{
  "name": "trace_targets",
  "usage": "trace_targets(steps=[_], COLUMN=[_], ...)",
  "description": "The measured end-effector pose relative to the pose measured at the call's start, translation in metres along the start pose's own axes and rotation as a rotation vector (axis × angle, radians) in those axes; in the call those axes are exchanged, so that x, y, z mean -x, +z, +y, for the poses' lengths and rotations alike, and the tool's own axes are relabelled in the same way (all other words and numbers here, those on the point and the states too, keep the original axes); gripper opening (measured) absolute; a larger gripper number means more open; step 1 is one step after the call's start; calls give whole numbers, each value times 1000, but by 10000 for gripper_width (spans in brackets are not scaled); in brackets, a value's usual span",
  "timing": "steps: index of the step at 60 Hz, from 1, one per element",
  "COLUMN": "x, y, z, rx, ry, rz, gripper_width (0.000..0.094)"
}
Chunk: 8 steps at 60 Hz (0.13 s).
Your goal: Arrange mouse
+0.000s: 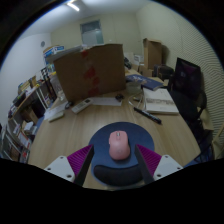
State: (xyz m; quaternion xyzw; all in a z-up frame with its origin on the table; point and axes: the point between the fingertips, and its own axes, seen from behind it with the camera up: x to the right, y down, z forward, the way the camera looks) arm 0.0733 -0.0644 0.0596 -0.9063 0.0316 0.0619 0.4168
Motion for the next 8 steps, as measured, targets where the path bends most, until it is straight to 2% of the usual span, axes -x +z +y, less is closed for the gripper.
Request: trace_targets(steps=[8], x=[6], y=[-77], z=[1], rx=[-25], ry=[50], rz=[11], gripper_width=[835])
